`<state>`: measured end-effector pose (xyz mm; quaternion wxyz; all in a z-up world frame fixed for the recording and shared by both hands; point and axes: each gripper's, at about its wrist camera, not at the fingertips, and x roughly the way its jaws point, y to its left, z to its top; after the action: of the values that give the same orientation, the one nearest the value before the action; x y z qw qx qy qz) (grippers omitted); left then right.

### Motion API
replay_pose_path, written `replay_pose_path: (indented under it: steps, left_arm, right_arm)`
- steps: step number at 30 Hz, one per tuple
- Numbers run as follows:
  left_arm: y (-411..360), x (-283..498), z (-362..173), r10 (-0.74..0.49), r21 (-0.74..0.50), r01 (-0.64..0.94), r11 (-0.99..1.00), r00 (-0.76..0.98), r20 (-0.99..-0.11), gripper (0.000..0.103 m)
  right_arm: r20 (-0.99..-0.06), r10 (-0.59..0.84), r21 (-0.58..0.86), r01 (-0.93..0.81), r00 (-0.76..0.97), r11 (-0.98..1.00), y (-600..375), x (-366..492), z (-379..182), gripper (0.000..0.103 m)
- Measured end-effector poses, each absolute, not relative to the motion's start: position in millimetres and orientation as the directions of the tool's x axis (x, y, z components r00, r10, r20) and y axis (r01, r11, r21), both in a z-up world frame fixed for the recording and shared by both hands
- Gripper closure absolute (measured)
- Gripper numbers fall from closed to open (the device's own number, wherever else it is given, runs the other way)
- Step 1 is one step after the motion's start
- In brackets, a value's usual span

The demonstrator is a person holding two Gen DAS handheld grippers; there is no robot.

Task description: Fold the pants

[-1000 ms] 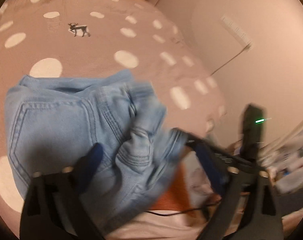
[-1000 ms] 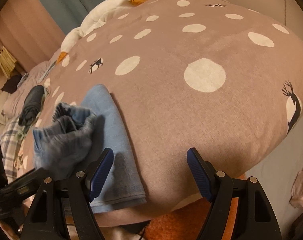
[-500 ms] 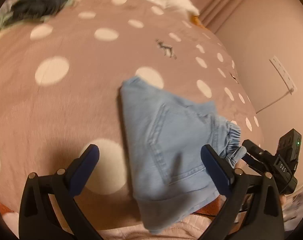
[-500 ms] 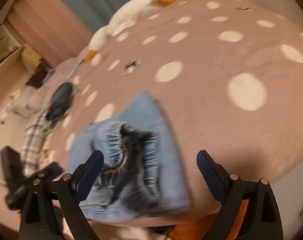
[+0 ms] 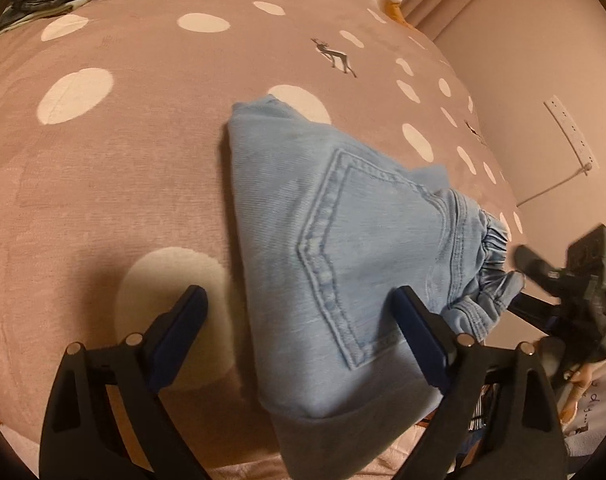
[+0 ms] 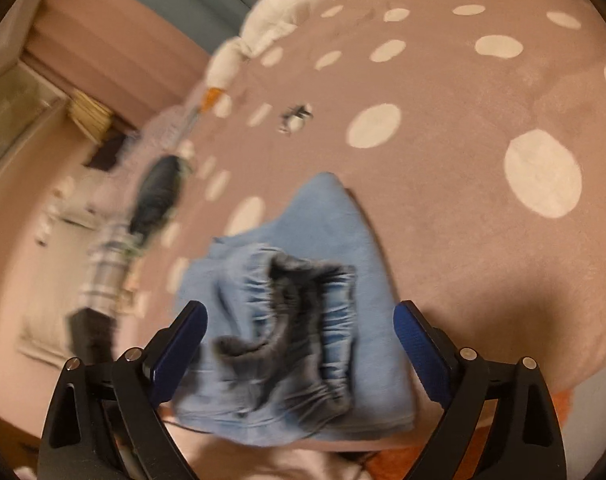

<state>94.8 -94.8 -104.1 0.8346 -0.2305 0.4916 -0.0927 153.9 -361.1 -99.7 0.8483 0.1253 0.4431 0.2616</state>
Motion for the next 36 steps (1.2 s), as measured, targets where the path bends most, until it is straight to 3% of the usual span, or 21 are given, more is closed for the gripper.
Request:
replay_pose_path:
  steps: [4, 8, 13, 15, 16, 17, 21, 26, 36]
  left_arm:
    - [-99.2, 99.6, -108.1, -0.453, -0.534, -0.036, 0.845, 0.484, -0.749, 0.031]
    - [-101.6, 104.6, -112.2, -0.488, -0.568, -0.03, 0.823, 0.475, -0.732, 0.032]
    - [-103.1, 109.4, -115.5, -0.495, -0.574, -0.03, 0.818, 0.473, -0.729, 0.042]
    - [-106.9, 109.5, -114.1, -0.476, -0.553, -0.025, 0.833, 0.478, -0.738, 0.05]
    - [-109.2, 109.3, -112.8, -0.461, -0.539, -0.026, 0.842, 0.483, -0.744, 0.052]
    - [-109.3, 107.5, -111.0, -0.458, -0.536, -0.025, 0.844, 0.489, -0.743, 0.056]
    - [-113.9, 99.3, -95.2, -0.441, -0.504, 0.023, 0.863, 0.519, -0.732, 0.071]
    - [-108.5, 93.1, -71.5, -0.406, -0.469, 0.036, 0.882, 0.562, -0.721, 0.072]
    - [-78.2, 107.9, -43.1, -0.325, -0.401, 0.031, 0.916, 0.644, -0.693, 0.071]
  right_arm:
    - [-0.712, 0.576, 0.488, -0.307, 0.401, 0.817, -357.4, 171.5, -119.6, 0.009]
    - [-0.685, 0.633, 0.547, -0.32, 0.36, 0.774, -360.9, 178.4, -127.0, 0.009]
    - [-0.661, 0.675, 0.56, -0.383, 0.328, 0.735, -352.1, 185.0, -129.8, 0.009]
    - [-0.649, 0.694, 0.579, -0.389, 0.311, 0.716, -352.2, 185.7, -130.4, 0.021]
    - [-0.625, 0.73, 0.624, -0.386, 0.276, 0.68, -351.4, 185.7, -132.1, 0.038]
    - [-0.608, 0.748, 0.649, -0.376, 0.266, 0.661, -352.3, 184.8, -133.3, 0.045]
    - [-0.6, 0.736, 0.619, -0.401, 0.314, 0.676, -348.2, 165.8, -120.0, 0.055]
    - [-0.611, 0.701, 0.525, -0.475, 0.367, 0.707, -329.1, 145.9, -90.5, 0.056]
    - [-0.603, 0.695, 0.473, -0.526, 0.392, 0.707, -283.2, 166.8, -65.4, 0.056]
